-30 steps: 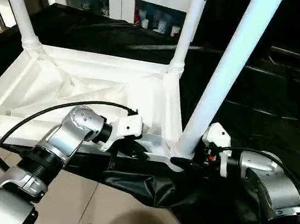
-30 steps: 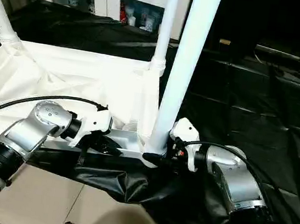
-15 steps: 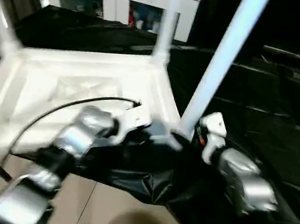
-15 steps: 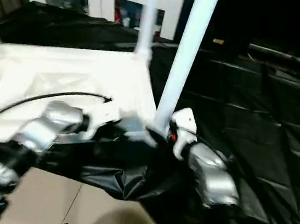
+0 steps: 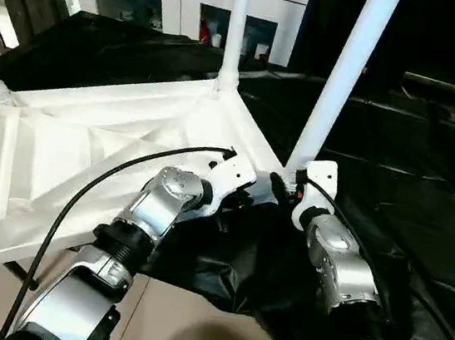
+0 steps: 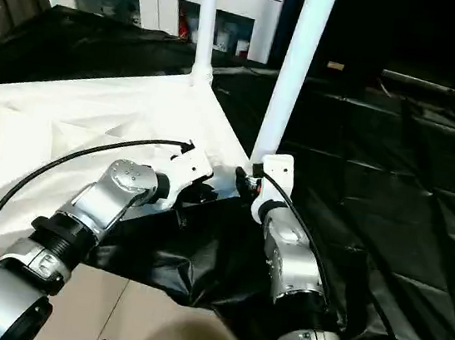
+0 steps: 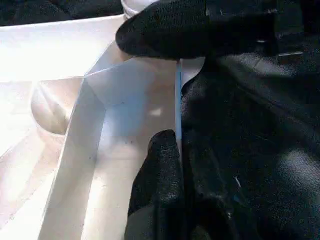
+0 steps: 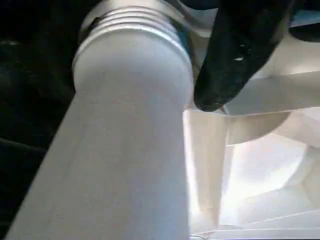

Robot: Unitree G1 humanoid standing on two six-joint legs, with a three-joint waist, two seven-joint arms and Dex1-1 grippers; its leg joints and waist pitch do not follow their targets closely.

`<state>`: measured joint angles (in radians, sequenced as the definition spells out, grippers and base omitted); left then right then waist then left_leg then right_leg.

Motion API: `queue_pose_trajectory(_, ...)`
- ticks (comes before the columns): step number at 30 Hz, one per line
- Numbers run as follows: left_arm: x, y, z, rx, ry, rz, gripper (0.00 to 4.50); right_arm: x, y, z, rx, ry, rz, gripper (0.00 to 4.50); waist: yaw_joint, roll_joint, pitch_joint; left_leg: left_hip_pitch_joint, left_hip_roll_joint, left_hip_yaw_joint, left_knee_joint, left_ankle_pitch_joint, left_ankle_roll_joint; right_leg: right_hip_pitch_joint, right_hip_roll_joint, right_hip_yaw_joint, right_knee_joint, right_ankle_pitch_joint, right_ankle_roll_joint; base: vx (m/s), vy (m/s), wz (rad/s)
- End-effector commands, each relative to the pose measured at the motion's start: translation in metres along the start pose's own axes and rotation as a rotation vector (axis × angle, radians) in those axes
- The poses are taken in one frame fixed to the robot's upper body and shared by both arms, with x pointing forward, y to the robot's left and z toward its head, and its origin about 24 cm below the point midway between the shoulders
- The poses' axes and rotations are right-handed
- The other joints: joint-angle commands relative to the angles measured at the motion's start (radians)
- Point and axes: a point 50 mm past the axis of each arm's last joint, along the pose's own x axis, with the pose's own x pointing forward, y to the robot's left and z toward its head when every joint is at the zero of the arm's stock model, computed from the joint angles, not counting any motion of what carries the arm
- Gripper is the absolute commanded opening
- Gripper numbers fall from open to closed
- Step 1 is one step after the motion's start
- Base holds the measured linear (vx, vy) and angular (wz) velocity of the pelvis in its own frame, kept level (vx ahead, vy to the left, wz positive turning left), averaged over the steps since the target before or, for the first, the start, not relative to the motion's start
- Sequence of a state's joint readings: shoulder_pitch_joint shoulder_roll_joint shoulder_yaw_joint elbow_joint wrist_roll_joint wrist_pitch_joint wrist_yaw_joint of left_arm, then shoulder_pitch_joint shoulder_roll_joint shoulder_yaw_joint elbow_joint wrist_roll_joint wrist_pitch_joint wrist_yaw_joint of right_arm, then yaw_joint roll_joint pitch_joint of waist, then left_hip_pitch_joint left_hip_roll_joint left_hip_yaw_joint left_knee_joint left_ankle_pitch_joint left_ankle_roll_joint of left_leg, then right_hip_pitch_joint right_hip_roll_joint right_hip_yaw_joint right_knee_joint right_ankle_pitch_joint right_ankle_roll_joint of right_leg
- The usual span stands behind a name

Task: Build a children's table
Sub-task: Rotate leg to tighten

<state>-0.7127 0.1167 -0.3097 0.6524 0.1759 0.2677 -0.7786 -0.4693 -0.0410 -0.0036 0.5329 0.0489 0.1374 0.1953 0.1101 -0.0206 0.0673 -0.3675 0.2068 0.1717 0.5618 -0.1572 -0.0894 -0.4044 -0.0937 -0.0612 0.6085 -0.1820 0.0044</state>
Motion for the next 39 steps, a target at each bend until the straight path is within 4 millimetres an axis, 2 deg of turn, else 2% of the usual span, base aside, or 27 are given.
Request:
queue_pose_trajectory(1,0.014,-0.020,0.009,0.009,-0.050,-0.104,0.00,0.003,0.022,0.002,-0.008,-0.006,0.165,3.73,-0.001,-0.007,-0.054,0.005,0.013,-0.001,-0.072,-0.291,0.012,0.041,-0.044,0.038,-0.089,-0.288,-0.143,0.000,0.000,0.00)
queue_pose_trajectory(3,0.006,-0.018,0.003,0.029,-0.065,-0.152,0.00,-0.004,0.008,0.008,-0.050,-0.027,0.241,3.73,0.000,-0.007,-0.055,0.002,0.013,-0.001,-0.070,-0.281,0.022,0.044,-0.044,0.038,-0.087,-0.265,-0.147,0.000,0.000,0.00)
queue_pose_trajectory(5,0.001,-0.017,-0.001,0.029,-0.063,-0.188,0.00,-0.010,0.002,0.010,-0.089,-0.027,0.320,3.73,0.003,-0.009,-0.057,0.001,0.014,0.000,-0.066,-0.251,0.039,0.047,-0.043,0.038,-0.082,-0.215,-0.157,0.000,0.000,0.00)
queue_pose_trajectory(7,-0.004,-0.016,-0.004,0.052,-0.067,-0.215,0.00,-0.016,-0.002,0.012,-0.135,-0.021,0.387,3.73,0.006,-0.010,-0.058,-0.001,0.012,0.003,-0.062,-0.200,0.058,0.051,-0.044,0.038,-0.075,-0.144,-0.182,0.000,0.000,0.00)
queue_pose_trajectory(9,-0.007,-0.016,-0.007,0.051,-0.061,-0.233,0.00,-0.020,-0.004,0.013,-0.158,-0.017,0.429,3.73,0.007,-0.010,-0.058,-0.002,0.013,0.005,-0.059,-0.181,0.074,0.053,-0.043,0.037,-0.072,-0.114,-0.195,0.000,0.000,0.00)
queue_pose_trajectory(11,-0.018,-0.015,-0.014,0.071,-0.064,-0.303,0.00,-0.037,-0.011,0.014,-0.214,0.011,0.594,3.73,0.010,-0.006,-0.056,0.000,0.014,0.004,-0.060,-0.195,0.080,0.055,-0.043,0.036,-0.075,-0.141,-0.198,0.000,0.000,0.00)
queue_pose_trajectory(13,-0.024,-0.015,-0.017,0.082,-0.069,-0.348,0.00,-0.047,-0.014,0.014,-0.240,0.041,0.687,3.73,0.011,-0.005,-0.051,0.000,0.017,0.002,-0.064,-0.221,0.082,0.055,-0.041,0.036,-0.077,-0.169,-0.195,0.000,0.000,0.00)
queue_pose_trajectory(16,-0.030,-0.015,-0.019,0.097,-0.068,-0.387,0.00,-0.055,-0.017,0.014,-0.263,0.079,0.757,3.73,0.009,-0.004,-0.052,0.002,0.020,0.002,-0.067,-0.245,0.074,0.049,-0.045,0.037,-0.081,-0.213,-0.193,0.000,0.000,0.00)
queue_pose_trajectory(17,-0.036,-0.015,-0.022,0.109,-0.065,-0.421,0.00,-0.062,-0.021,0.013,-0.288,0.111,0.809,3.73,0.009,0.000,-0.049,0.006,0.022,0.002,-0.069,-0.269,0.061,0.045,-0.045,0.038,-0.084,-0.237,-0.198,0.000,0.000,0.00)
queue_pose_trajectory(18,-0.038,-0.015,-0.023,0.113,-0.065,-0.440,0.00,-0.065,-0.022,0.014,-0.299,0.122,0.828,3.73,0.010,-0.003,-0.050,0.005,0.022,0.002,-0.068,-0.271,0.060,0.048,-0.045,0.039,-0.082,-0.237,-0.199,0.000,0.000,0.00)
queue_pose_trajectory(23,-0.046,-0.015,-0.026,0.119,-0.067,-0.475,0.00,-0.069,-0.025,0.016,-0.303,0.146,0.878,3.73,0.010,-0.001,-0.050,0.004,0.023,0.002,-0.068,-0.262,0.060,0.045,-0.047,0.039,-0.081,-0.236,-0.204,0.000,0.000,0.00)
queue_pose_trajectory(28,-0.047,-0.015,-0.027,0.120,-0.069,-0.479,0.00,-0.069,-0.022,0.013,-0.313,0.173,0.904,3.35,0.010,-0.005,-0.048,0.003,0.021,0.002,-0.068,-0.257,0.055,0.045,-0.046,0.038,-0.082,-0.243,-0.202,0.000,0.000,0.00)
queue_pose_trajectory(32,-0.049,-0.015,-0.027,0.120,-0.070,-0.478,0.00,-0.069,-0.020,0.012,-0.310,0.182,0.915,2.94,0.010,-0.004,-0.047,0.003,0.021,0.002,-0.069,-0.258,0.054,0.044,-0.047,0.038,-0.083,-0.254,-0.198,0.000,0.000,0.00)
queue_pose_trajectory(39,-0.049,-0.014,-0.028,0.119,-0.068,-0.467,0.00,-0.069,-0.018,0.007,-0.310,0.194,0.912,2.73,0.011,-0.004,-0.047,0.004,0.021,0.001,-0.069,-0.261,0.052,0.044,-0.047,0.039,-0.083,-0.259,-0.195,0.000,0.000,0.00)
